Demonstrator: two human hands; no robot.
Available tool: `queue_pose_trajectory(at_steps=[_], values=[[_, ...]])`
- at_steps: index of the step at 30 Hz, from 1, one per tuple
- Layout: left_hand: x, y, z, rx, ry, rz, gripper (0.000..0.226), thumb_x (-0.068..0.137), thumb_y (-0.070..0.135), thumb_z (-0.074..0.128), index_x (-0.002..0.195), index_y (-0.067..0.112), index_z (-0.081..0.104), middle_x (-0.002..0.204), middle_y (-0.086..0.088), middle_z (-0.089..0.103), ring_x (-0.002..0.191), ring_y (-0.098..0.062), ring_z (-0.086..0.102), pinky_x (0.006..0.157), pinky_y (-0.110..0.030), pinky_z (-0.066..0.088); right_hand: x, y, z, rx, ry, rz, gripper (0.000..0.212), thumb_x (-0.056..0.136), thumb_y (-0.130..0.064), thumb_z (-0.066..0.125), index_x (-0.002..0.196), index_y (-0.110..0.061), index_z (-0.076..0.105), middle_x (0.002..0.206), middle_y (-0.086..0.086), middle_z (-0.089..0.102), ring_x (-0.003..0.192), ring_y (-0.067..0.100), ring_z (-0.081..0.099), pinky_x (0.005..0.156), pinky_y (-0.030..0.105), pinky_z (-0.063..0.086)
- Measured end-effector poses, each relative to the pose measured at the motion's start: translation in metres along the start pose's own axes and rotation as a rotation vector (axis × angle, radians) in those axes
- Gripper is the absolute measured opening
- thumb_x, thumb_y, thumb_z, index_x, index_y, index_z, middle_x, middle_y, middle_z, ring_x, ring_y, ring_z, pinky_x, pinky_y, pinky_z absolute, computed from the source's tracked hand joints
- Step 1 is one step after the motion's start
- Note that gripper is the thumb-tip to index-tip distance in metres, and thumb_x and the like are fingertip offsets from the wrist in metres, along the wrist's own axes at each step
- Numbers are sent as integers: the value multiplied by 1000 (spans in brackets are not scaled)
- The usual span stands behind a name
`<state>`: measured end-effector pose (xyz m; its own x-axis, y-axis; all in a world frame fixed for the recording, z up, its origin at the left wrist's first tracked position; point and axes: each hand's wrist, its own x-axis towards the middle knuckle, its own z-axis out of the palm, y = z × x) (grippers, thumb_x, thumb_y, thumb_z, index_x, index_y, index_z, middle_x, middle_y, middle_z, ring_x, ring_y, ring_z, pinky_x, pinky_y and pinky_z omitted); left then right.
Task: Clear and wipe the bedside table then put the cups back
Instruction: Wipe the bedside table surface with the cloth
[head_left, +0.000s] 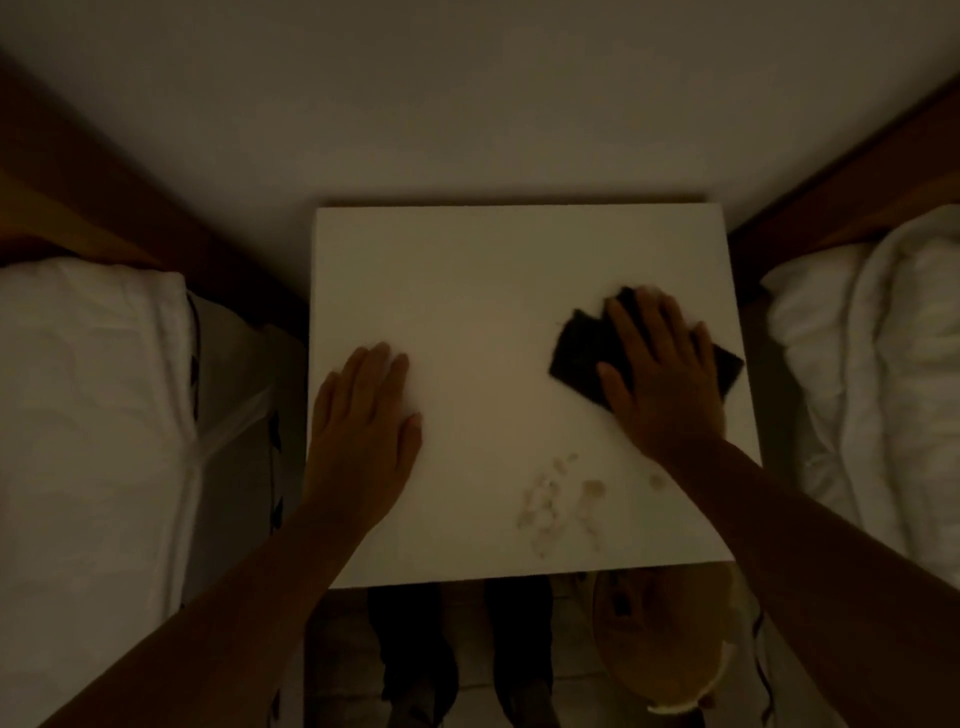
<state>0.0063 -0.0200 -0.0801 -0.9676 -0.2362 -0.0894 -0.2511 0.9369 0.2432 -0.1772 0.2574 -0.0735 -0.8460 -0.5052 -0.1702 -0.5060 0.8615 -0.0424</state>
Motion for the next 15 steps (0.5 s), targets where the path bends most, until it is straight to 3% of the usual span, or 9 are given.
queue_pose_trajectory(at_steps=[8, 15], values=[[1, 5, -3, 68, -26, -26, 60, 98, 36, 30, 152, 11, 23, 158, -13, 25, 148, -30, 16, 118, -51, 18, -86, -4, 13, 67, -37, 165, 67, 97, -57, 22, 155, -27, 8, 164, 2, 3, 151, 26, 0, 118, 57, 13], [0, 1, -2, -110, 46, -10, 55, 100, 35, 29, 151, 13, 28, 158, -8, 26, 148, -24, 17, 120, -46, 14, -107, -101, 17, 135, -83, -56, 67, 97, -58, 27, 155, -26, 16, 164, 5, 6, 150, 31, 5, 116, 58, 14]])
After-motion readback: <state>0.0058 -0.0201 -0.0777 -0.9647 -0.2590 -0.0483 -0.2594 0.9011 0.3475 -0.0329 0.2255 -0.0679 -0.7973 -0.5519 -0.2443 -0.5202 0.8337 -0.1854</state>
